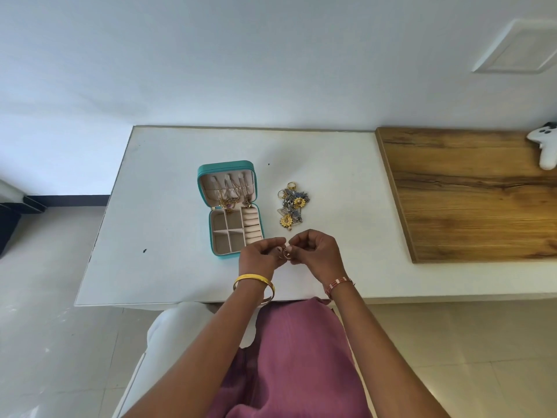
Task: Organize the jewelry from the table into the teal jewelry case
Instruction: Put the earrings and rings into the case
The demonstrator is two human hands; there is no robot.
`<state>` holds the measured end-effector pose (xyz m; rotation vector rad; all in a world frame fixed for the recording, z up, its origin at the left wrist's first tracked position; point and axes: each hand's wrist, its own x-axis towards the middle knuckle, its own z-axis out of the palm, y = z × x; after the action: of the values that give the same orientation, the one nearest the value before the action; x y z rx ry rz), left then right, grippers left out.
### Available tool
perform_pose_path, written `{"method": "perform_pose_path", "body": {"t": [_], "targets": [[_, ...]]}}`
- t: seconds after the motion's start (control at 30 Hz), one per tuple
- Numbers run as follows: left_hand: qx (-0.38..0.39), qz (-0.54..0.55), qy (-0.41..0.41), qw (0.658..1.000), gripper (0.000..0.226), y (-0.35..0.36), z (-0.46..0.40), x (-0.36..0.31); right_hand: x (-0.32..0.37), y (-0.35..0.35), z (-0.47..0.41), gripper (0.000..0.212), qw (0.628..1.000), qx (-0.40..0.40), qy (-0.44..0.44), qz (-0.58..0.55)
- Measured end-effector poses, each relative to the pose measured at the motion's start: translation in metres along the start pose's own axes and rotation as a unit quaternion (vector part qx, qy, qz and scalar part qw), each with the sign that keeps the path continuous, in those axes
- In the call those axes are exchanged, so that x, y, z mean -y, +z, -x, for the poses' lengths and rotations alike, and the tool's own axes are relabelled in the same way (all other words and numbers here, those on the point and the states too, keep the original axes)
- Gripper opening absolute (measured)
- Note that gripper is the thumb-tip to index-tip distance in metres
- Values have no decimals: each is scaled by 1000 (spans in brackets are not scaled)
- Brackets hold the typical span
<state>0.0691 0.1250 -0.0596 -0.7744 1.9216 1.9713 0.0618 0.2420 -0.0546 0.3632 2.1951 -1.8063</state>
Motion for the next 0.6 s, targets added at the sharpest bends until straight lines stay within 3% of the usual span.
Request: {"method": "perform_pose_path", "body": {"t": [0.2,0.33,0.6], "targets": [[14,-12,-3,1000,22,-11,5,-3,8,4,6,22,999,-6,8,-32],[6,-37,4,999,18,-23,12,-4,14,13,14,16,999,-7,4,-34],[-13,-28,16,999,11,-48,27,-11,33,38,30,15,996,19,-44,71]]}}
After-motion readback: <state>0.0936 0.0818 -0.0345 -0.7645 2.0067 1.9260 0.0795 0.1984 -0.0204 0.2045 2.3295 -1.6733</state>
